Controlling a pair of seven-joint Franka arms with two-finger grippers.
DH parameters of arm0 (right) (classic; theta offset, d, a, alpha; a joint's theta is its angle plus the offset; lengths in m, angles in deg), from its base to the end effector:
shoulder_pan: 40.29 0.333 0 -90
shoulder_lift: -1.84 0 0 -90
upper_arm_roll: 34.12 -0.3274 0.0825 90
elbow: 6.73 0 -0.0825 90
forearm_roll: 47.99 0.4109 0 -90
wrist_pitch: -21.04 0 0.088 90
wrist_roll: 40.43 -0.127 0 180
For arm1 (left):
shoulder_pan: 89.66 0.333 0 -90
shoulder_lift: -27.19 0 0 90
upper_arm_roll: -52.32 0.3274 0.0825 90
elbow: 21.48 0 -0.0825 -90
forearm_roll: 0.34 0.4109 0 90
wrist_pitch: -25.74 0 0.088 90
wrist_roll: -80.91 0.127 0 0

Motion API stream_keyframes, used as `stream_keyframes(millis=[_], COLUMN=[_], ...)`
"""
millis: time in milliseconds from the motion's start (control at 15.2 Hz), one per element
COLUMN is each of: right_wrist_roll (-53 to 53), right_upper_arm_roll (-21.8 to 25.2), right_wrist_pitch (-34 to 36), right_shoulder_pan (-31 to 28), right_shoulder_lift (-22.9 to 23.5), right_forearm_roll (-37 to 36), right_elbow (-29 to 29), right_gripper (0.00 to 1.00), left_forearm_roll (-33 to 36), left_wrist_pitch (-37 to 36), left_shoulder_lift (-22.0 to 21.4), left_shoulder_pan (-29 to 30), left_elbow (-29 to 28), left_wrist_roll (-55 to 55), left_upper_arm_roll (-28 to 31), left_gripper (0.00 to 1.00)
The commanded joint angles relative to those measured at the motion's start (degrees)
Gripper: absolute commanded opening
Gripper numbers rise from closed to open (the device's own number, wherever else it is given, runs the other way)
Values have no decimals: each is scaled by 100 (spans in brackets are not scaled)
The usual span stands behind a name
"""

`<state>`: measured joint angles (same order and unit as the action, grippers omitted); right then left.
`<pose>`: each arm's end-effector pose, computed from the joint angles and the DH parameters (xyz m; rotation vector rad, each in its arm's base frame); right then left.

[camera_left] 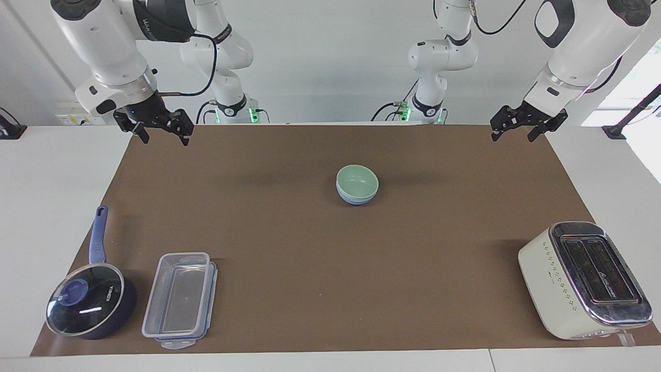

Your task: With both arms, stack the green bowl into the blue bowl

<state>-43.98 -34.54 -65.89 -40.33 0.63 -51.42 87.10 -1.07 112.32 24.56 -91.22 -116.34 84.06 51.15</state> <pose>0.5648 -0.0041 0.5908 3.0734 -0.0854 -0.1495 0.5555 -0.0284 0.5952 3.1215 -0.1604 -0.1542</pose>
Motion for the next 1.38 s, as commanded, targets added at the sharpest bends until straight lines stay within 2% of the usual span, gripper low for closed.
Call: stream_keyframes(millis=[0, 459, 1311], right_wrist_roll=[197, 197, 205], right_upper_arm_roll=[-107, -107, -54], right_wrist_pitch=[-44, 9, -80], right_shoulder_pan=[-137, -154, -172], right_shoulder_lift=[50, 191, -11], right_forearm_roll=[-175, -131, 255], right_elbow=[4, -22, -75], right_gripper=[100, 100, 100], left_forearm_roll=[64, 64, 64], left_wrist_pitch=[61, 43, 87], left_shoulder_lift=[-141, -141, -150], left_shoulder_pan=[-20, -46, -20], left_elbow=[-146, -138, -155], left_wrist_roll=[28, 2, 1], left_upper_arm_roll=[30, 30, 39], left_gripper=[100, 100, 100])
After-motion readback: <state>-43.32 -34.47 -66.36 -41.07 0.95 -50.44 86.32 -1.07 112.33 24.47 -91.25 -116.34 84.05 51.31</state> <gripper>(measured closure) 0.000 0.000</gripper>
